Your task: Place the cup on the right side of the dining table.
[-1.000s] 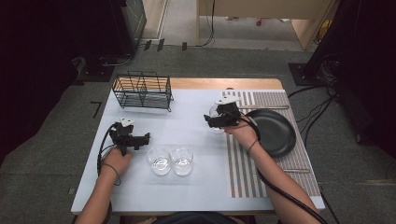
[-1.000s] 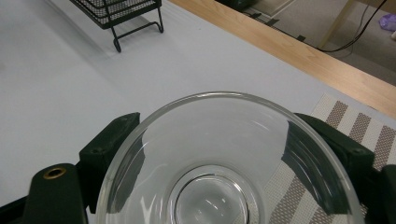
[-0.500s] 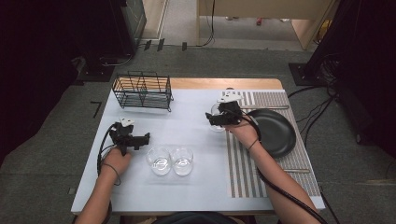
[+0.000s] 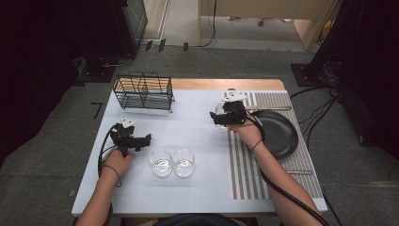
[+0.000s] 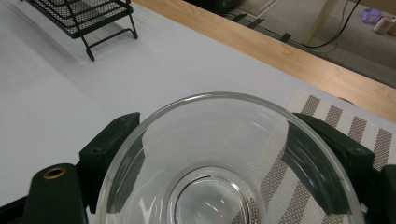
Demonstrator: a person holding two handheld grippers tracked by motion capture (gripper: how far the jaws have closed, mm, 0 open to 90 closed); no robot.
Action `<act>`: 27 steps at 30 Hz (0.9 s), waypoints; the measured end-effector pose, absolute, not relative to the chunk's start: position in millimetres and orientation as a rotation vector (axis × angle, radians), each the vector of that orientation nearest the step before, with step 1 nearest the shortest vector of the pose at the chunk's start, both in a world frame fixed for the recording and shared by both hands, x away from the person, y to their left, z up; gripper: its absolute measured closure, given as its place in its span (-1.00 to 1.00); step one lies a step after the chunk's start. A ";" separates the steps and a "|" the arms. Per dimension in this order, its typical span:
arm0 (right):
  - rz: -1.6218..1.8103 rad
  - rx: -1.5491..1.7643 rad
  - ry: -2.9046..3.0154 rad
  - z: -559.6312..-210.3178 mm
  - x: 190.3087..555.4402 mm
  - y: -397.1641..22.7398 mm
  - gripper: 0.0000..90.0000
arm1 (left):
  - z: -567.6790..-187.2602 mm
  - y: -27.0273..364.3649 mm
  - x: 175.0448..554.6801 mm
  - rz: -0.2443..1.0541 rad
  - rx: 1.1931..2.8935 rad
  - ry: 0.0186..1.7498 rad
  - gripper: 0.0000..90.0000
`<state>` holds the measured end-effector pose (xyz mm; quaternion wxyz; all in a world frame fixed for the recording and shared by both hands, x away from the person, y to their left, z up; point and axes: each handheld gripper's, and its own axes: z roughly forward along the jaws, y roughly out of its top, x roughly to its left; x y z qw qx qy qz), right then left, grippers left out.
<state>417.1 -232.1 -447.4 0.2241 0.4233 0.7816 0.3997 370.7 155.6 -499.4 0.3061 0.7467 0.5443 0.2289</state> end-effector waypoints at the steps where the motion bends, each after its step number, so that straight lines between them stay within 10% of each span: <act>1: 1.103 1.171 2.155 -447.6 417.5 -232.7 -0.57 | -499.4 155.6 370.7 0.606 1.976 1.441 -1.00; 27: 1.085 1.246 2.107 -451.4 425.2 -246.4 -0.57 | -499.4 155.5 370.6 0.606 1.976 1.441 -1.00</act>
